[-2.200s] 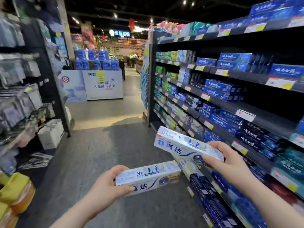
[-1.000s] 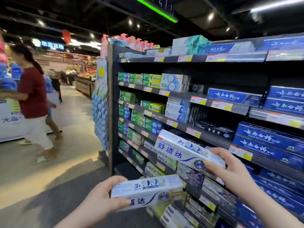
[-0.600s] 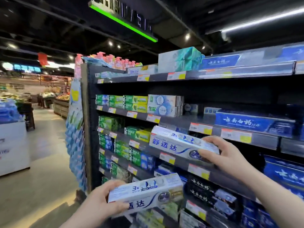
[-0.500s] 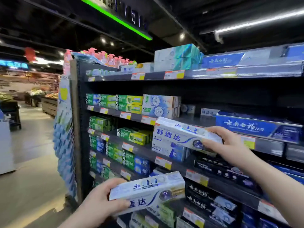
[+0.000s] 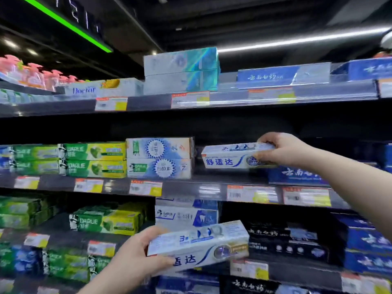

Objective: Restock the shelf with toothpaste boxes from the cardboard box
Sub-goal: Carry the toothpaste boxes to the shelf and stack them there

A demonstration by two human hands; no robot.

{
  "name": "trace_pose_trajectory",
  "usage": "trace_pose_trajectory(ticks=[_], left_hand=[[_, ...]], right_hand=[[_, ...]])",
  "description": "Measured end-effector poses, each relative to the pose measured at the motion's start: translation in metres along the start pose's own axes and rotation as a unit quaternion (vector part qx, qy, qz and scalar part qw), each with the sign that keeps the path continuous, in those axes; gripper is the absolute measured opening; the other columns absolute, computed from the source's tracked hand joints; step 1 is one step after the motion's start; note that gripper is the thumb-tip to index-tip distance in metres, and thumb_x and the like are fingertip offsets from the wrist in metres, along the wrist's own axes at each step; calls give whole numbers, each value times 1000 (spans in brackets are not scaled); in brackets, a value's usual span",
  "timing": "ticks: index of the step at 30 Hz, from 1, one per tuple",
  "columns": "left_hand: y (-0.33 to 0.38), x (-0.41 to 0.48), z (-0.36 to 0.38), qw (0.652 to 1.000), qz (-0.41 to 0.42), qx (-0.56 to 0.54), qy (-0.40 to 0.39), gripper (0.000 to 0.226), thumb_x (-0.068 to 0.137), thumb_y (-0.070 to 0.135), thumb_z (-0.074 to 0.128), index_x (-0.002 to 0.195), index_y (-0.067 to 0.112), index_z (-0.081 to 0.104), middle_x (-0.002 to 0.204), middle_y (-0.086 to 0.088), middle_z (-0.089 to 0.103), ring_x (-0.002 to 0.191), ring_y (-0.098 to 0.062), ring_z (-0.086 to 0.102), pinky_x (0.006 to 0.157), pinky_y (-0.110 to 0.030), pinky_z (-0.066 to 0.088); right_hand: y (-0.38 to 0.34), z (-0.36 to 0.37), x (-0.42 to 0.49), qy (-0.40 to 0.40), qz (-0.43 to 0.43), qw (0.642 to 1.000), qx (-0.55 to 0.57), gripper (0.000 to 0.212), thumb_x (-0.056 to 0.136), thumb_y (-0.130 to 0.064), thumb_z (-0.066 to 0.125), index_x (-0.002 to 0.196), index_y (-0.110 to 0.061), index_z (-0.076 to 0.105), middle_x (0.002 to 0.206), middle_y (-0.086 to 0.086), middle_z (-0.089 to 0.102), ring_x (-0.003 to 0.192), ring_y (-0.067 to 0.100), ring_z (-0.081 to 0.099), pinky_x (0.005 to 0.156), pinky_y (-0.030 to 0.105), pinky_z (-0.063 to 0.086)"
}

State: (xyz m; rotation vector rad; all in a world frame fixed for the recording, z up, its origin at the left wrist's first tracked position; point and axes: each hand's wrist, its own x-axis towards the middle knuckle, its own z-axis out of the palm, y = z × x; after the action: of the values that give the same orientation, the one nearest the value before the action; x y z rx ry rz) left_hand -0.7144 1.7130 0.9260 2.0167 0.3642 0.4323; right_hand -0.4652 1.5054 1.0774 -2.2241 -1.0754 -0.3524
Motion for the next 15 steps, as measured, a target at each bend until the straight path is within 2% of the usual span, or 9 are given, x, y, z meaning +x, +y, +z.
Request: trace_pose_trajectory(ticks=[2,5,7,9,11,13,15], left_hand=[[-4,20,-7,1000,9,-6,-14,53,41,45,77,92,39,64,97,13,72,86,-5,68,85,-28,50],[-7,40,-8,999,37,-23,-27,61,35,43,76,93,32,61,91,23,70,76,4,67,70,-11,49],[-9,49,-6,998,46,-32,-32,55,38,33,78,91,28,62,84,27,70,73,8,65,63,-3,47],[-11,56,-6,998,46,-39,-35,53,42,27,78,92,25,64,91,20,72,75,4,67,66,-5,48],[-13,61,-7,997,52,-47,-32,60,38,35,78,95,24,65,98,9,72,84,-7,68,71,-11,50],[-14,64,-7,996,62,-61,-37,65,35,37,81,95,21,66,95,-1,73,90,-16,68,71,-15,52],[-15,66,-5,994,66,-75,-45,78,26,44,89,96,18,67,94,-7,74,89,-20,69,70,-17,53]], right_hand=[[-5,7,7,-18,9,999,-31,25,77,-31,70,96,-20,58,100,9,65,85,22,59,68,26,45],[-12,13,17,-48,15,995,-81,39,80,-36,67,111,-15,58,105,7,60,92,21,56,80,27,44],[-16,16,25,-63,15,992,-109,44,81,-36,65,117,-12,57,110,7,61,98,22,57,83,27,43],[-16,18,34,-80,17,989,-123,46,81,-38,65,118,-13,58,112,6,62,100,22,58,85,28,45],[-14,21,43,-104,12,984,-146,48,80,-42,64,118,-12,58,109,4,61,99,21,57,87,30,46],[-11,24,52,-131,-3,975,-179,50,83,-44,61,119,-9,57,104,1,59,93,18,53,81,26,42],[-9,25,57,-153,-12,968,-200,52,85,-44,58,124,-10,54,114,3,58,95,15,49,81,24,37]])
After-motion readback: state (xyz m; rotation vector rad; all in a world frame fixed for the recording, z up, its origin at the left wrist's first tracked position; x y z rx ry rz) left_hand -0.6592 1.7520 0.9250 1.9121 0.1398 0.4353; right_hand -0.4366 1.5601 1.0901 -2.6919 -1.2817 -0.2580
